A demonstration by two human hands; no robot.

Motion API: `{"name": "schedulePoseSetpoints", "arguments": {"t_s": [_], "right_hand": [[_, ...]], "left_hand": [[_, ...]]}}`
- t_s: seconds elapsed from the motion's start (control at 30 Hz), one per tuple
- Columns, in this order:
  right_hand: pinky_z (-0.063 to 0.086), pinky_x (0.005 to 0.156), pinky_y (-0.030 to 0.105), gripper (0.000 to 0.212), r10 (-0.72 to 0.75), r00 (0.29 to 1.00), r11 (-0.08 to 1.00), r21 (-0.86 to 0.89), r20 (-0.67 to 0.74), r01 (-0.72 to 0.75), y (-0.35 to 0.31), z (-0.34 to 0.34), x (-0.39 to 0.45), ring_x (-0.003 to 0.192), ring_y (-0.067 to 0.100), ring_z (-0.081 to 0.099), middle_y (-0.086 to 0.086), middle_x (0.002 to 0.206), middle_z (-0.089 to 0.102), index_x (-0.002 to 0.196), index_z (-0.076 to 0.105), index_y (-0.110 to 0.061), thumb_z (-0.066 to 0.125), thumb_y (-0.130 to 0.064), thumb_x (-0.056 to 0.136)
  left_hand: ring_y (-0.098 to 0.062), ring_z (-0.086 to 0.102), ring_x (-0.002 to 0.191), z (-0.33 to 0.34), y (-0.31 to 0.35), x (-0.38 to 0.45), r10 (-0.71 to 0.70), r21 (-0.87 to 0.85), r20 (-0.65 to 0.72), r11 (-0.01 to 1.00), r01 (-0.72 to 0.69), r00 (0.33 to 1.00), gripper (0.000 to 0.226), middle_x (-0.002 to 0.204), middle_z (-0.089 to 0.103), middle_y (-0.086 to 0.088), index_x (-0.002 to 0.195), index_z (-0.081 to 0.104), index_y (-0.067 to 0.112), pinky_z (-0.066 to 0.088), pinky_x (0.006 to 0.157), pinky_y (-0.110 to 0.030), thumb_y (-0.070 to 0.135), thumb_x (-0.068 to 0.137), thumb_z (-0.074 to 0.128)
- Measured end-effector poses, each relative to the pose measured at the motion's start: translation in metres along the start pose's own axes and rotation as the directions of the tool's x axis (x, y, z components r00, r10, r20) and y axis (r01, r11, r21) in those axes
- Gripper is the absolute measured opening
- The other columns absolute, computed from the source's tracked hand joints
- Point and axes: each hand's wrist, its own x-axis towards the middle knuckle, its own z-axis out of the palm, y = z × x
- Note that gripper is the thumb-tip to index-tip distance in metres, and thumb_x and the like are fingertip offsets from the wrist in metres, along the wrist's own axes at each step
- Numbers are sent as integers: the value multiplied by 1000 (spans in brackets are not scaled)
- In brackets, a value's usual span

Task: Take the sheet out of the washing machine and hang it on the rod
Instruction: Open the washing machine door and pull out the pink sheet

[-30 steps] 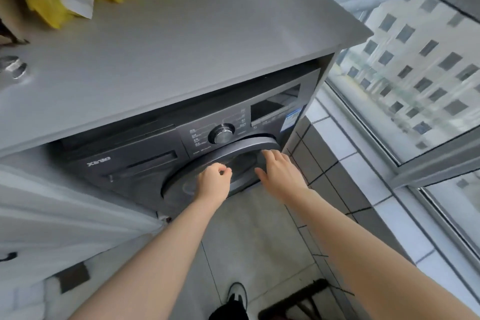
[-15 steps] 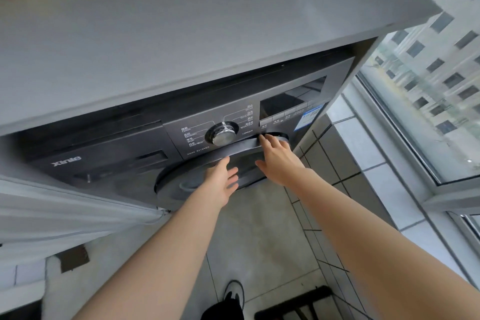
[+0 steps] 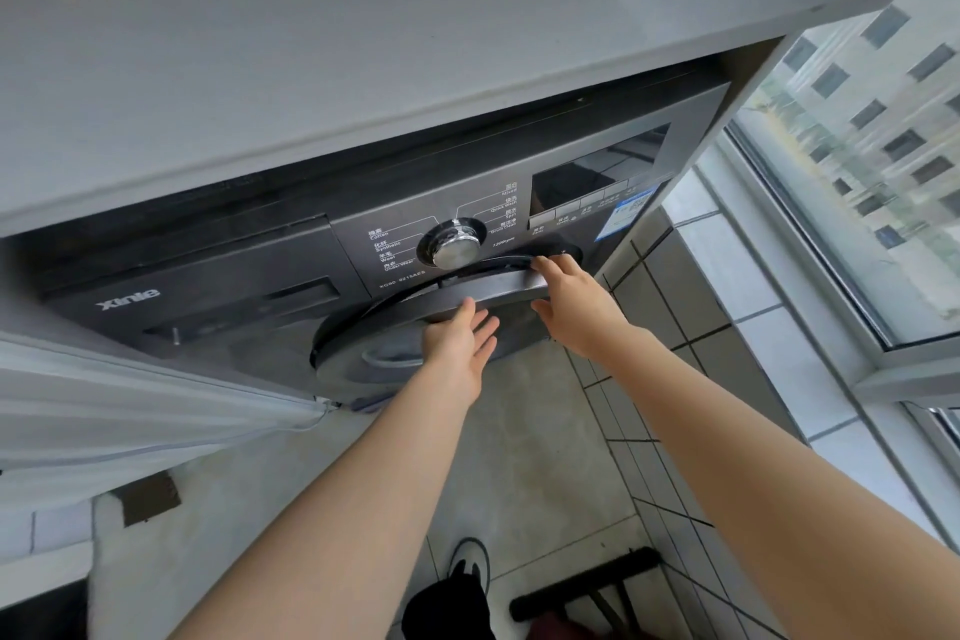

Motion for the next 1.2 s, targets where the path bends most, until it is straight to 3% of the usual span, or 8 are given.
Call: {"name": "schedulePoseSetpoints", "arguments": {"t_s": [0.2,0.27,0.4,0.53,0.67,0.8,1.0,1.2], "right_hand": [[50,69,43,33,26,1000,997,-76,8,-25,4,10,-37,91,36,59,9,117,46,125,47,-12,50,-29,98],[50,69,41,33,28,999,996,-90,28,-25,4,12,-54,88,34,60,7,114,49,122,49,-13,53,-33,96],[45,72,34,31,52,994,995,-93,92,-43,-3,15,-86,89,30,60,2,106,51,114,52,-18,58,-39,92],[41,73,29,29,164,975,980,88,152,-178,-9,37,-123,94,23,56,-2,104,50,112,56,-24,63,-39,88],[43,74,31,19,206,966,955,183,153,-233,-25,60,-162,99,23,55,4,100,64,108,62,-22,61,-31,90],[47,76,32,13,259,952,929,230,161,-292,-57,86,-202,94,27,60,7,99,64,101,64,-18,60,-25,90],[46,76,28,17,302,917,864,333,259,-378,-108,127,-244,94,19,61,-2,96,67,99,65,-18,63,-31,89],[39,79,17,25,301,913,779,480,276,-402,-164,165,-272,100,17,64,1,109,69,111,66,-14,66,-24,88]], "left_hand": [[-25,68,94,-23,-24,-11,-26,95,26,995,23,999,29,119,64,-16,117,51,-3,52,80,-33,20,99,51],[-21,69,88,-35,-33,-16,-26,125,47,992,20,999,33,118,64,-15,122,48,-1,53,75,-31,21,98,52],[-21,71,87,-61,-48,-29,-33,159,86,987,19,996,36,117,63,-16,127,44,2,53,83,-34,20,97,53],[-20,72,84,-91,-57,-40,-48,187,108,982,27,993,42,116,63,-21,133,41,-1,54,78,-32,16,97,55],[-27,67,91,-121,-63,-57,-105,225,77,970,86,991,39,108,63,-20,132,45,4,55,73,-43,15,96,56],[-36,65,96,-157,-67,-74,-128,250,68,962,108,989,32,107,63,-19,126,49,4,54,75,-49,14,97,55],[-30,65,101,-219,-73,-92,-15,333,38,943,2,999,18,109,65,-14,109,59,10,55,85,-52,20,95,58],[-30,66,99,-267,-67,-97,106,387,20,916,-106,994,10,106,66,-16,99,60,10,58,79,-44,19,95,58]]}}
